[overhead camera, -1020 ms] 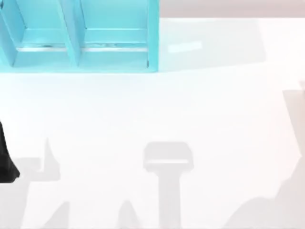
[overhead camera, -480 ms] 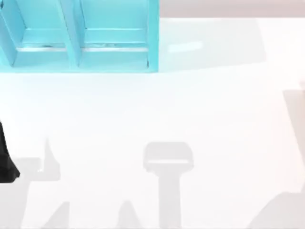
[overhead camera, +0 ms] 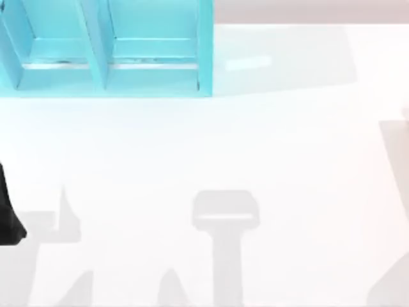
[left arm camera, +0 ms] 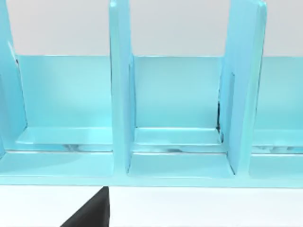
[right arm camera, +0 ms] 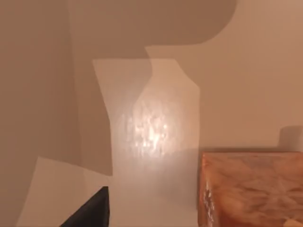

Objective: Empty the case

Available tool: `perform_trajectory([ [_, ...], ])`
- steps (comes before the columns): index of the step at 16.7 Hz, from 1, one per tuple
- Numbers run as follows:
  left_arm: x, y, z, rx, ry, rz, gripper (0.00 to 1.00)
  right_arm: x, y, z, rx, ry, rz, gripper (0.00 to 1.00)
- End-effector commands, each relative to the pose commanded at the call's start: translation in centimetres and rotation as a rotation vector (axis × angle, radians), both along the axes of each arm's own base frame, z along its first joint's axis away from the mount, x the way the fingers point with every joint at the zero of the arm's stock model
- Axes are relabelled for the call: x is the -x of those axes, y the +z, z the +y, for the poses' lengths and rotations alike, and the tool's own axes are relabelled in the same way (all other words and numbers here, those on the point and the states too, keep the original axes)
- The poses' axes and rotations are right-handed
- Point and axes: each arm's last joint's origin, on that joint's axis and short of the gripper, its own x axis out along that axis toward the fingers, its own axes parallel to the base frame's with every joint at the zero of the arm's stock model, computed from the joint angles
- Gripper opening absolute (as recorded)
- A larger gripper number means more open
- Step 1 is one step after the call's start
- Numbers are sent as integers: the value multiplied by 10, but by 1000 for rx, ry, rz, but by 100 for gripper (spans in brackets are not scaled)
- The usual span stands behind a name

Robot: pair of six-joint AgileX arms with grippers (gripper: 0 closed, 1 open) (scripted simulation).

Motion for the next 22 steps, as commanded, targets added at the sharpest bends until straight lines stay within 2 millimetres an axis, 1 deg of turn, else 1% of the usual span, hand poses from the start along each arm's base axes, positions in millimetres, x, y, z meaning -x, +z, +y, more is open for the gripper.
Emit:
perform_trajectory([
  [2,0,0,0,0,0,0,100,0,0,0,0,0,0,100],
  [15,0,0,0,0,0,0,100,0,0,0,0,0,0,2],
  [16,0,0,0,0,0,0,100,0,0,0,0,0,0,0],
  [22,0,0,0,0,0,0,100,0,0,0,0,0,0,0],
])
